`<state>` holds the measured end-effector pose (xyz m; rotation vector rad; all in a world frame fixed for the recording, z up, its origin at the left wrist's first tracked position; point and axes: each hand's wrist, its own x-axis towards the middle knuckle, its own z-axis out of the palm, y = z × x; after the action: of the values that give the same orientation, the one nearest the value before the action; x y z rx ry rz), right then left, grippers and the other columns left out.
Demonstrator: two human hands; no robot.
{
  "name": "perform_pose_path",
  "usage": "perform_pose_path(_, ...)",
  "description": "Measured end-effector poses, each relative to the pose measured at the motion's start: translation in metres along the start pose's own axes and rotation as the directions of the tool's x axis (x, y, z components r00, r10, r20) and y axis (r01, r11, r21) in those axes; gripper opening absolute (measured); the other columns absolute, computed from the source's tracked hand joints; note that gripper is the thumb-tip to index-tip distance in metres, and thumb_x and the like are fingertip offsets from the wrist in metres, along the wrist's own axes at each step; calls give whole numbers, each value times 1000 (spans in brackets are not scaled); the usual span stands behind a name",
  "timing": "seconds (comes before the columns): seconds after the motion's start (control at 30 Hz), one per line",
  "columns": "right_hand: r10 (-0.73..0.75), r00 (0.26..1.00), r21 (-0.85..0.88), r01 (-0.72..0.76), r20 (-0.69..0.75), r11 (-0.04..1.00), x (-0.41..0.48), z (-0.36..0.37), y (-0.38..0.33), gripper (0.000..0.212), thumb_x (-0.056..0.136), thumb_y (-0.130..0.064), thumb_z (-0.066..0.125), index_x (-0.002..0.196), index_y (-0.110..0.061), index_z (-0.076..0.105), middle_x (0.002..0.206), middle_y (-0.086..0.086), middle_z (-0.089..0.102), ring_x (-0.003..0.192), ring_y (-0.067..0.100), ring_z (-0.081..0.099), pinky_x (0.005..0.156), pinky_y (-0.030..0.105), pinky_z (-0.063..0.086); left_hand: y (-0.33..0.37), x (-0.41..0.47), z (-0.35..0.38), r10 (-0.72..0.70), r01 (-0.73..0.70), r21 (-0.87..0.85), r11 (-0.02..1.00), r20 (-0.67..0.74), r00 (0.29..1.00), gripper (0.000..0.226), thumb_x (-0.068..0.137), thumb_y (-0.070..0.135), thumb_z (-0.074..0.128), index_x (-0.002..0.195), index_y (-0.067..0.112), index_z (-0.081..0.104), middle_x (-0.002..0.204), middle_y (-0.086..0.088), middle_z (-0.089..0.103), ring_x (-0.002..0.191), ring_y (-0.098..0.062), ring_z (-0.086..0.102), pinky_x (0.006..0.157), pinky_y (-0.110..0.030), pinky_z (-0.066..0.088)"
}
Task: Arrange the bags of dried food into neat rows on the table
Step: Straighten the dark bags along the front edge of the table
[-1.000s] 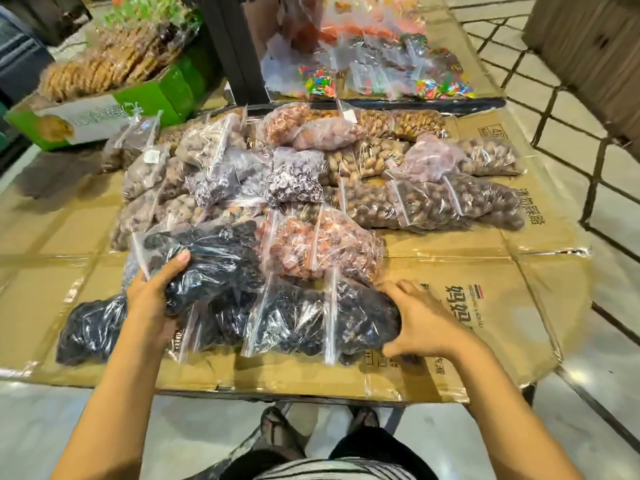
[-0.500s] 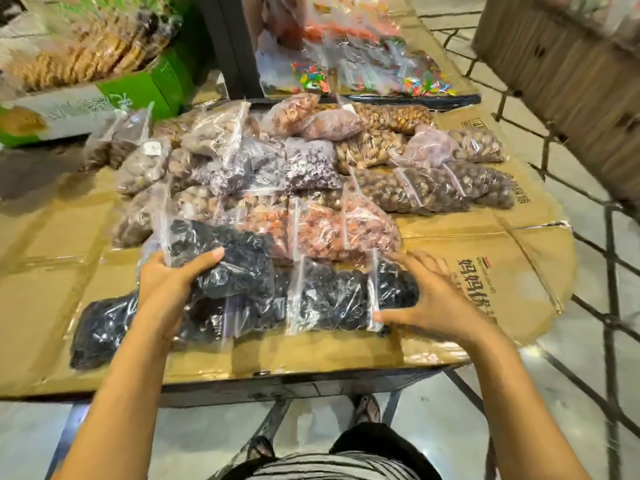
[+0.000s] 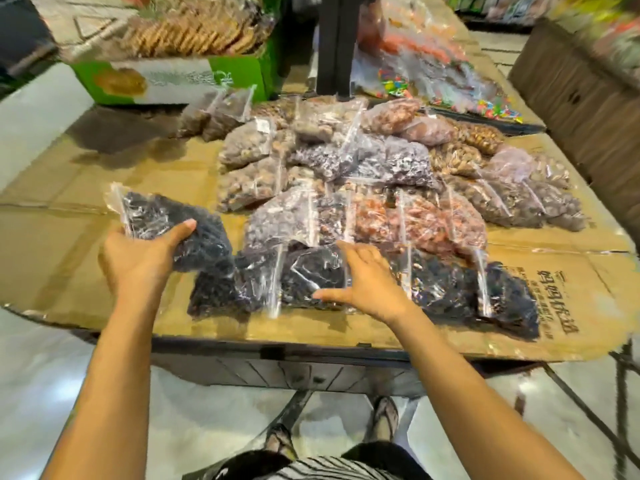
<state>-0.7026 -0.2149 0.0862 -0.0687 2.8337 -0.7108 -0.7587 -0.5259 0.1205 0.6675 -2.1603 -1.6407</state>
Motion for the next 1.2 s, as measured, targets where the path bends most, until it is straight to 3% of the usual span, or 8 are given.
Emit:
perform_pose_path(0.13,66,998,-54,-67,-19,996,14,17,-20,112,64,-83,53,149,-24,12,154,16,16,141,36,13,112,57,22,-5,11,-9,262,-236,421,876,-3,965,72,56,56,82,108,21,49,105,-14,66,97,-36,63,84,-49,52)
perform_pose_path(0.23,107,993,-81,-112,-58,990,14,26,-21,108,66,-84,49,149,-26,12,155,16,15,142,35,12,115,54,16,-13,2,-3,244,-266,636,724,125,962,63,77,59,67,109,6,55,102,-27,64,93,-44,60,70,-45,46)
perform_pose_path(0.33,120,988,-92,-129,-93,987,15,32,-20,103,67,-84,47,149,-29,15,155,14,19,142,32,15,115,53,15,-31,-2,-2,230,-469,583,663,437,869,77,81,76,39,124,17,61,105,-14,71,94,-34,64,68,-35,44)
perform_pose_path(0.4,125,988,-105,-135,-95,985,16,33,-20,102,67,-84,45,148,-31,15,155,12,20,142,31,15,114,52,14,-36,5,-9,215,-476,480,737,501,839,75,79,76,33,127,25,61,112,-10,70,102,-30,63,76,-35,45)
perform_pose_path(0.5,147,986,-118,-156,-84,981,18,34,-20,101,67,-84,45,148,-32,15,156,11,18,142,31,14,115,51,13,-46,26,-23,152,-281,248,927,437,887,60,89,67,41,129,27,59,129,-6,62,117,-21,54,94,-35,41)
perform_pose_path(0.63,170,981,-134,-181,-91,974,20,35,-22,100,67,-84,46,148,-33,15,156,10,18,143,30,14,116,50,11,-73,37,-21,95,-245,269,931,473,876,63,84,75,36,136,42,48,150,4,42,139,-25,33,112,-42,20)
perform_pose_path(0.83,178,979,-154,-191,-96,969,21,35,-23,100,67,-84,44,148,-32,16,156,8,18,143,29,14,116,49,9,-76,13,-5,45,-237,420,876,418,907,62,86,70,43,142,44,35,145,-7,35,131,-40,33,104,-52,34)
perform_pose_path(1.2,134,982,-137,-152,-133,979,18,38,-21,109,58,-90,28,148,-30,18,155,10,20,142,29,15,115,47,8,-92,19,-26,54,-140,215,966,362,931,48,72,52,54,119,42,52,129,-7,46,118,-29,48,98,-46,40)
